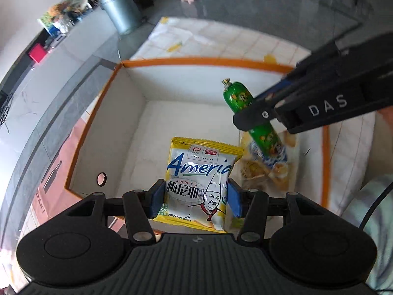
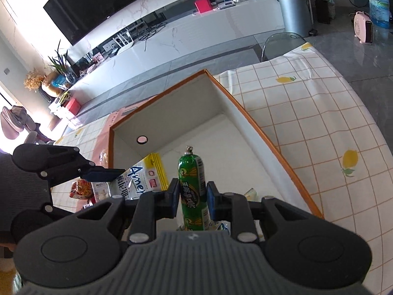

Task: Organize snacks
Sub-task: 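Lower both held snacks into the orange box and open both tools, then move both tools back over the remaining snacks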

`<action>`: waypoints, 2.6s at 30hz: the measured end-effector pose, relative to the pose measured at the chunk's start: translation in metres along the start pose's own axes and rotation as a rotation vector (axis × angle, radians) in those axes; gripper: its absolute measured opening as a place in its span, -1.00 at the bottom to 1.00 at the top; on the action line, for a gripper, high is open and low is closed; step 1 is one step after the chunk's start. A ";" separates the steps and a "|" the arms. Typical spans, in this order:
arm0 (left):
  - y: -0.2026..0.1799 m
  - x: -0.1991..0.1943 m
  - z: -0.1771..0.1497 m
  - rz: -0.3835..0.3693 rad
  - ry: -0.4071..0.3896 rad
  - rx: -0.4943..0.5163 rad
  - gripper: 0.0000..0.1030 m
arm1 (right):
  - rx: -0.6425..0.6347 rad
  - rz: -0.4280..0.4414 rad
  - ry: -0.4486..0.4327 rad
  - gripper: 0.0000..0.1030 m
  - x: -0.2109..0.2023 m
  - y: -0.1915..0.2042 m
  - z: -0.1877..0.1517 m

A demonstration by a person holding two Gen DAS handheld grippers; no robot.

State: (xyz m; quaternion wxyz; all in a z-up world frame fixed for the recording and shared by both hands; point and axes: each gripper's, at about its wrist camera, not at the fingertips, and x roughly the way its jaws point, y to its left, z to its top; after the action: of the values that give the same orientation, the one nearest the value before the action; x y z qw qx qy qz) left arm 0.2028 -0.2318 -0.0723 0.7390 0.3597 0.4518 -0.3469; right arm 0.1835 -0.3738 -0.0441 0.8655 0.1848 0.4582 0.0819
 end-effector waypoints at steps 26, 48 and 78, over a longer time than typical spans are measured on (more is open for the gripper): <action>0.031 0.098 0.002 -0.163 0.222 0.060 0.17 | -0.007 -0.069 0.349 -0.60 0.134 0.009 0.030; 0.038 0.040 -0.020 -0.219 0.010 -0.046 0.49 | 0.023 -0.113 0.334 -0.42 0.112 0.024 0.033; 0.056 -0.158 -0.224 0.102 -0.369 -0.839 0.48 | -0.078 0.043 -0.217 -0.30 -0.050 0.166 -0.103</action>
State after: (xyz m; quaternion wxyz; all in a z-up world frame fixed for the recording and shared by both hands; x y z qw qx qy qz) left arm 0.1002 0.0153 0.0096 0.9049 -0.0167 0.3959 -0.1554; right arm 0.0749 -0.2120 0.0070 0.9148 0.1684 0.3540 0.0975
